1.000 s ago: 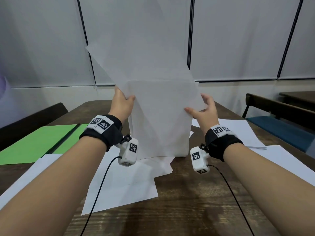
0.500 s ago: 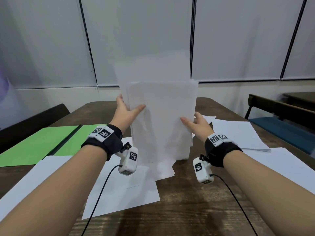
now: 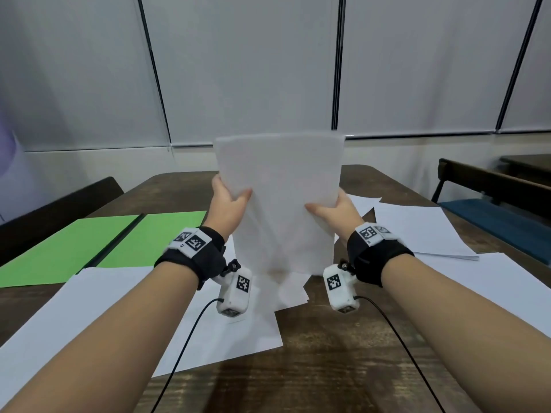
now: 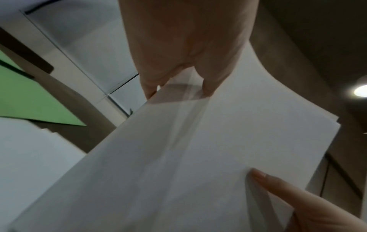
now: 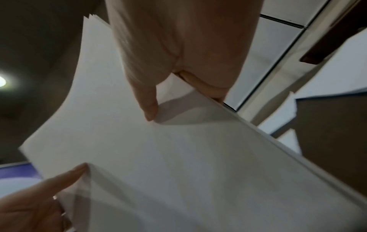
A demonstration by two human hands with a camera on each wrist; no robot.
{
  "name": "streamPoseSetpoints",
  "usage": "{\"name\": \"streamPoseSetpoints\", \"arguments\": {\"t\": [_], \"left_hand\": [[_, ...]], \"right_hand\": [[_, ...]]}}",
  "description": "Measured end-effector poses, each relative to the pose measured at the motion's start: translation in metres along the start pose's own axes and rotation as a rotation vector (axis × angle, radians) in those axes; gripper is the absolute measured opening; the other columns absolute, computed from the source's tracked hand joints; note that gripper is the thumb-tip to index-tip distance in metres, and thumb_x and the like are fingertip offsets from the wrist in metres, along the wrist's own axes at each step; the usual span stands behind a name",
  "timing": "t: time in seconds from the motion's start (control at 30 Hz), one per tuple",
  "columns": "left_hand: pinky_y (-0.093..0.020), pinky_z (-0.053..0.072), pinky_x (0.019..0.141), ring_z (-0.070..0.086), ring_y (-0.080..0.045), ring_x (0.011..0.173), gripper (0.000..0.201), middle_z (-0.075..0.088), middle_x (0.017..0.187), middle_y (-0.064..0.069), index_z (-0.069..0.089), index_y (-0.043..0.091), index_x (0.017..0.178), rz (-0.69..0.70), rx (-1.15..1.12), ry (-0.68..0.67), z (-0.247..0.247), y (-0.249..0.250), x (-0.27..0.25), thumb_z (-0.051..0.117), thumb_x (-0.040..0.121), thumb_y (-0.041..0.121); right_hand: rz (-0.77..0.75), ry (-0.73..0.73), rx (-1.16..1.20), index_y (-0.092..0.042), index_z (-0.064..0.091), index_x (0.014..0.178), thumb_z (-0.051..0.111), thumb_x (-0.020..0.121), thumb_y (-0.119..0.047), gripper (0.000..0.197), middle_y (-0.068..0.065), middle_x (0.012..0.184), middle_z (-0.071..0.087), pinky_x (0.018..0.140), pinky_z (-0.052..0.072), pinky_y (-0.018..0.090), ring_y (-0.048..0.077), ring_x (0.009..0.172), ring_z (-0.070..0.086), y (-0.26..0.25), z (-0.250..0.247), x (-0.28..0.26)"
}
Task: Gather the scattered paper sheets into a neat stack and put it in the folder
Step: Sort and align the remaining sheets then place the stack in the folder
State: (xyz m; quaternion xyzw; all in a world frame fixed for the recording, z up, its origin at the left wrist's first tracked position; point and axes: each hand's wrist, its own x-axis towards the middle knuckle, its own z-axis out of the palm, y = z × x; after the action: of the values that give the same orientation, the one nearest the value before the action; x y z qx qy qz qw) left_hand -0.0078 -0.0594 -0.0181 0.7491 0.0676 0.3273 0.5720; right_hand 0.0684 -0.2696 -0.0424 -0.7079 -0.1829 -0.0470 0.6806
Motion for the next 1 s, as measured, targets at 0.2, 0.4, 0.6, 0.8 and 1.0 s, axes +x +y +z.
{"name": "streamPoseSetpoints", "arguments": {"t": [0.2, 0.4, 0.6, 0.8, 1.0], "left_hand": [[-0.044, 0.045, 0.102, 0.058, -0.021, 0.114, 0.045, 0.058, 0.125, -0.004, 0.038, 0.014, 0.128, -0.153, 0.129, -0.126, -0.004, -0.041, -0.014, 0.061, 0.091, 0.026], [-0.034, 0.054, 0.076, 0.062, -0.022, 0.098, 0.055, 0.06, 0.116, -0.007, 0.044, 0.015, 0.127, -0.471, 0.127, -0.258, -0.018, -0.055, -0.036, 0.067, 0.085, 0.041], [-0.03, 0.04, 0.103, 0.047, -0.029, 0.127, 0.079, 0.052, 0.137, -0.01, 0.049, 0.004, 0.133, -0.643, 0.953, -0.36, -0.041, -0.094, -0.048, 0.071, 0.076, 0.055], [-0.031, 0.04, 0.102, 0.056, -0.022, 0.116, 0.072, 0.062, 0.124, -0.006, 0.062, 0.01, 0.118, -0.627, 1.183, -0.532, -0.05, -0.092, -0.049, 0.069, 0.071, 0.064], [-0.032, 0.046, 0.097, 0.062, -0.022, 0.105, 0.063, 0.069, 0.11, -0.007, 0.066, 0.007, 0.106, -0.561, 1.305, -0.598, -0.051, -0.098, -0.041, 0.069, 0.073, 0.061]], "right_hand": [[0.072, -0.02, -0.099, -0.014, 0.063, 0.11, 0.07, 0.086, -0.015, 0.025, 0.003, 0.104, 0.069, 0.085, 0.052, 0.032, 0.014, 0.09, 0.067, 0.03, -0.004, -0.021], [0.201, 0.05, -0.201, -0.016, 0.065, 0.103, 0.075, 0.076, -0.016, 0.029, 0.009, 0.111, 0.069, 0.095, 0.052, 0.042, 0.026, 0.1, 0.065, 0.041, -0.035, -0.017], [0.544, -0.067, -0.684, -0.006, 0.06, 0.126, 0.073, 0.083, -0.025, 0.049, 0.011, 0.124, 0.063, 0.094, 0.047, 0.03, 0.029, 0.11, 0.061, 0.081, -0.084, -0.037], [0.67, -0.229, -0.979, -0.013, 0.053, 0.132, 0.061, 0.09, -0.042, 0.051, 0.005, 0.136, 0.053, 0.094, 0.045, 0.028, 0.025, 0.125, 0.05, 0.086, -0.08, -0.036], [0.678, -0.269, -1.123, -0.011, 0.056, 0.131, 0.055, 0.091, -0.051, 0.056, 0.006, 0.137, 0.055, 0.104, 0.042, 0.032, 0.025, 0.124, 0.052, 0.093, -0.077, -0.025]]}}
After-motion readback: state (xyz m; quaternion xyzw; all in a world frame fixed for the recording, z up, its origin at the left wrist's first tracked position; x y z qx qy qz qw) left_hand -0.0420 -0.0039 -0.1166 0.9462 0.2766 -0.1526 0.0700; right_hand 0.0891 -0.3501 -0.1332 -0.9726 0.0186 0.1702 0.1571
